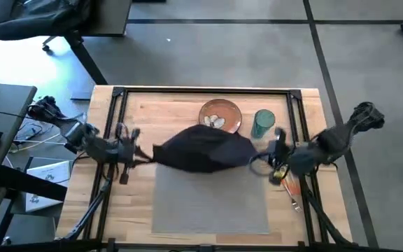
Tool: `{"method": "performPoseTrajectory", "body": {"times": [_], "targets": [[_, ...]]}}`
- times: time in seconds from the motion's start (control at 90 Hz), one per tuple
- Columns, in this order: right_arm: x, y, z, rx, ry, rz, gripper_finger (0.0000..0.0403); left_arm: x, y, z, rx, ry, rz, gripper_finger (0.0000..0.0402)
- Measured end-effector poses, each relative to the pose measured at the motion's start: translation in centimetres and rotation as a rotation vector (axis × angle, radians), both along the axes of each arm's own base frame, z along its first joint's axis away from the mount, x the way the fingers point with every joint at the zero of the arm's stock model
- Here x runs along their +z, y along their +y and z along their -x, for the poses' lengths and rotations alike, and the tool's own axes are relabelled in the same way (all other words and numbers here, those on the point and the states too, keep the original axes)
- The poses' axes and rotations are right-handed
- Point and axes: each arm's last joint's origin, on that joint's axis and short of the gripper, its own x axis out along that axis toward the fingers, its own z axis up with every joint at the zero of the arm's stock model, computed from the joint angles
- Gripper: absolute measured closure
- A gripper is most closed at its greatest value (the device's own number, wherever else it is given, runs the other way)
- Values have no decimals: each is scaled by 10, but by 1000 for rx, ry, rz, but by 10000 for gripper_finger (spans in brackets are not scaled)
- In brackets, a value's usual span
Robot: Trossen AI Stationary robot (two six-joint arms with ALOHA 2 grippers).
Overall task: Set table place
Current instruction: Fold the black table napkin on the gray tablemat
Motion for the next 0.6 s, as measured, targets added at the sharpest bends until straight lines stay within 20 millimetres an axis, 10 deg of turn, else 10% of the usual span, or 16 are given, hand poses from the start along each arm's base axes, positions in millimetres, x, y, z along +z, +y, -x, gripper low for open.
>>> {"method": "performPoseTrajectory", "body": {"times": [0.6], "targets": [[-142,123,-24,-5,214,-111,403,-102,-105,-25,-47,220,141,401]]}}
